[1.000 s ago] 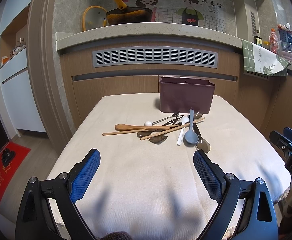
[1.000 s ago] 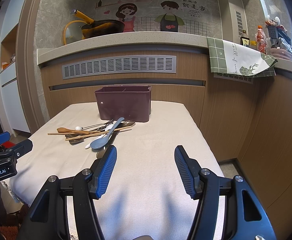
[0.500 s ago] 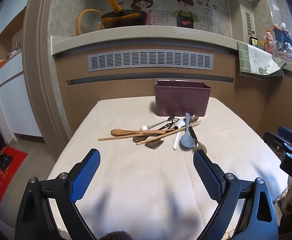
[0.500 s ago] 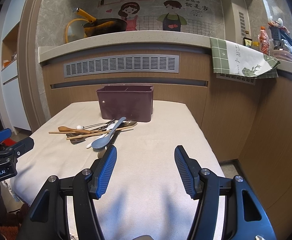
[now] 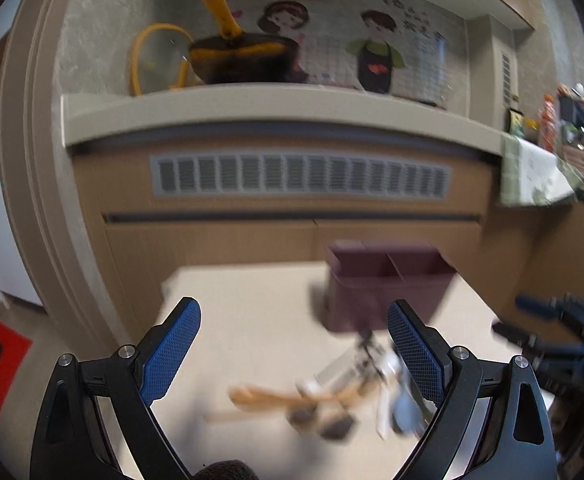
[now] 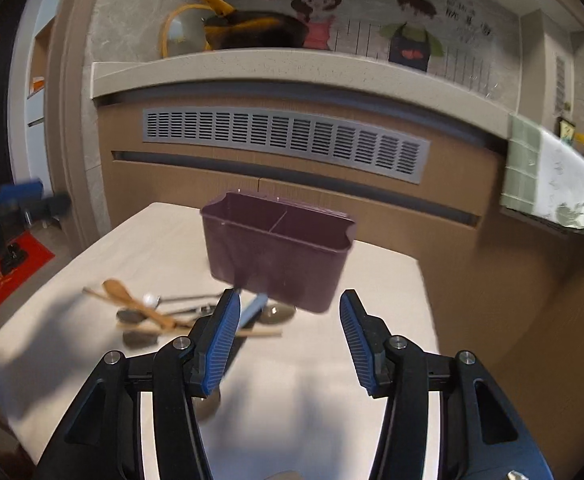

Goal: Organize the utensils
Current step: 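Grasp the light-blue plastic spoon handle with the right gripper, then grasp the white-knobbed metal spoon with the left gripper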

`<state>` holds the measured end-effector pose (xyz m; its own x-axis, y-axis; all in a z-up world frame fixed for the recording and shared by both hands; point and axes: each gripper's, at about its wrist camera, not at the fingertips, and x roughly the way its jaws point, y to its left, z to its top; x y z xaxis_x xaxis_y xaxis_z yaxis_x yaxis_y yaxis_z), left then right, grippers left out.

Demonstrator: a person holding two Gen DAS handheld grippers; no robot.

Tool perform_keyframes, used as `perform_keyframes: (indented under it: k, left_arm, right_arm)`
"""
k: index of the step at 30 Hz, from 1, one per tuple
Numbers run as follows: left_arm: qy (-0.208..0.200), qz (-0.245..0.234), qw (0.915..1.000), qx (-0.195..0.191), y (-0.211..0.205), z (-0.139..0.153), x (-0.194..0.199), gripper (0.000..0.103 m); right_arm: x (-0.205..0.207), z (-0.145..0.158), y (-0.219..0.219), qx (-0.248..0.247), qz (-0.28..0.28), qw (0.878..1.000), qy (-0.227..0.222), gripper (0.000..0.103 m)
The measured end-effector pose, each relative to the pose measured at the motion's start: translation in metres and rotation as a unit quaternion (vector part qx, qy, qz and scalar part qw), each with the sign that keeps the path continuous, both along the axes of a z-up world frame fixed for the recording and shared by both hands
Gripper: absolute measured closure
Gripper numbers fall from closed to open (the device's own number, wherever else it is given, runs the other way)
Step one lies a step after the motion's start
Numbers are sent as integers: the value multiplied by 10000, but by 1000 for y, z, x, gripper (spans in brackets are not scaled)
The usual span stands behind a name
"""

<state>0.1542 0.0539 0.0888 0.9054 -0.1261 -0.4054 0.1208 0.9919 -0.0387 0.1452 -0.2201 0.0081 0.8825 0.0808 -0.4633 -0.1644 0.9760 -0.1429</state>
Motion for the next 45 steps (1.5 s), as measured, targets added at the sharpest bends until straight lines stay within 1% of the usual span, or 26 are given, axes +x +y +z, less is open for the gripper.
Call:
perform_keyframes:
  k: [2,3,4,5,6,7,10,15,16,18,20,22,23,24,26,27,29,31,33,34,35,37,39,41,44,45]
  left_arm:
    - [-269,182,9995,66,10,4,9,9]
    - [-300,230,9993,76,15,3,13,9]
    - [-256,254,9993,74,20,1,18,9]
    - [-149,254,9996,54,26,-4,24,9]
    - [19,271,9996,13,33,-12,30,9]
    - [135,317,9994,-29,39,-19,34,9]
    - [320,379,9988,-54,46,-40,37,9]
    - [714,245,9970,199,42,-73,53,9]
    - [826,192,9962,185,42,-79,58,9]
    - [1016,113,9948,35,44,-89,65,9]
    - [1131,50,9936,-64,44,-97,69,9]
    - [1159,-6,9932,-76,43,-103,70,9]
    - [1186,-32,9929,1,40,-106,70,9]
    - [1258,-82,9920,48,37,-109,71,9]
    - [1403,-195,9899,47,33,-113,71,9]
    - [1548,-319,9874,-10,29,-117,73,9]
    - [1772,-535,9827,-115,18,-120,76,9]
    - [1917,-697,9789,-125,3,-123,78,9]
    - [2015,-891,9754,-108,-15,-126,81,10]
    - [2015,-940,9749,-69,-23,-127,82,10]
    - [2009,-964,9749,-14,-29,-127,83,12]
    - [1979,-964,9755,46,-37,-127,84,21]
    - [1924,-866,9775,57,-39,-125,85,39]
    - [1923,-759,9784,63,-38,-125,86,44]
    - [2068,-779,9753,76,-39,-129,89,44]
    - [2101,-792,9743,176,-42,-130,89,45]
  right_arm:
    - [22,-9,4,197,41,9995,262,55]
    - [34,-18,7,347,21,9984,454,56]
    - [46,-28,11,493,-25,9967,651,63]
    - [55,-36,12,572,-55,9950,816,67]
    - [66,-46,14,626,-70,9926,1035,74]
    - [79,-57,18,649,-88,9895,1288,78]
    - [103,-75,25,639,-165,9843,1638,78]
    - [123,-85,35,783,-293,9800,1807,78]
    - [127,-89,37,780,-310,9791,1854,78]
    - [133,-94,43,663,-408,9781,1932,78]
    - [137,-95,46,627,-473,9786,1901,78]
    - [136,-96,47,554,-438,9796,1882,78]
    - [134,-96,46,556,-382,9801,1867,80]
    - [130,-95,45,557,-319,9806,1853,87]
    - [126,-93,40,520,-167,9816,1831,89]
    - [122,-91,35,516,-113,9827,1774,91]
    - [115,-86,24,465,-87,9851,1654,92]
    - [107,-80,10,431,-152,9876,1504,92]
    - [102,-75,-6,545,-185,9876,1461,92]
    - [99,-75,-13,603,-202,9872,1462,92]
    - [97,-75,-17,630,-211,9870,1465,92]
    - [91,-76,-25,709,-223,9866,1451,92]
    - [90,-76,-28,774,-223,9862,1443,92]
    - [86,-77,-31,845,-225,9863,1396,92]
    - [84,-78,-32,914,-217,9865,1344,92]
    - [82,-78,-33,945,-210,9864,1331,92]
